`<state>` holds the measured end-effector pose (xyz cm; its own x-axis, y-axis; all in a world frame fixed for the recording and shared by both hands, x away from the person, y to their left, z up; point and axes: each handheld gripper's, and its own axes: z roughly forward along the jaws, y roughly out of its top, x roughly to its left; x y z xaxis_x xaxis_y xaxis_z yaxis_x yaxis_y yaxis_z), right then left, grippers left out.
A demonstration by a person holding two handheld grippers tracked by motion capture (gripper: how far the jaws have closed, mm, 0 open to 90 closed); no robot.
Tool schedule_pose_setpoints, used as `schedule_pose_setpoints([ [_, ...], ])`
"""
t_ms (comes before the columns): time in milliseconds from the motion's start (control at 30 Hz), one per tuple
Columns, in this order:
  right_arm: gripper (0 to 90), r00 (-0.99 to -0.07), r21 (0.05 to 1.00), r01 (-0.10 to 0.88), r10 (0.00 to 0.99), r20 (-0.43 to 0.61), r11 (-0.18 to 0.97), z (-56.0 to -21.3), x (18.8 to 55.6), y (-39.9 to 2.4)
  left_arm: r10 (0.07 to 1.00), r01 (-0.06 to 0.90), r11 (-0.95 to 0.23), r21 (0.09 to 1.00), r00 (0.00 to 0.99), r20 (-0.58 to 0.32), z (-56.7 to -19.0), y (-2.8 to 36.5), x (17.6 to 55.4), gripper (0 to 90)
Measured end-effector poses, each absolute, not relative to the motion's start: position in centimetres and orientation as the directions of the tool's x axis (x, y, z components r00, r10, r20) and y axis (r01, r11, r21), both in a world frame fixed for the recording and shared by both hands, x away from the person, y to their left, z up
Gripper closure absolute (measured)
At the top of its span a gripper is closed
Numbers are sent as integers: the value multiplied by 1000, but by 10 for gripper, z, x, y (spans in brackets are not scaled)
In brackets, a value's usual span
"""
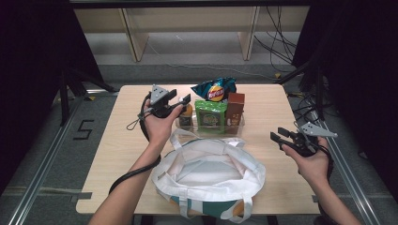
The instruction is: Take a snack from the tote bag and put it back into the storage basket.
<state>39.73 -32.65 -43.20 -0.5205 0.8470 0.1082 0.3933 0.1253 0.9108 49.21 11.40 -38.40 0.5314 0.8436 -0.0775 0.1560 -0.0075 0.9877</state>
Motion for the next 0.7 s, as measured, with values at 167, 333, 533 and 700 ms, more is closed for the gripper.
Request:
schedule_pose_setpoints([
  [167,571,-519,910,394,849,104,130,-432,397,-327,840,146,-15,989,539,-67,-378,117,488,364],
  [333,570,-524,916,380,846,99,128,-432,398,-327,835,152,-16,988,546,-71,-375,120,485,339],
  [533,570,-512,909,397,853,105,126,-430,396,-328,834,157,-8,987,546,-80,-375,125,480,317],
  [700,570,-512,909,397,853,105,127,-430,396,-328,828,150,-12,989,555,-74,-373,128,473,315],
])
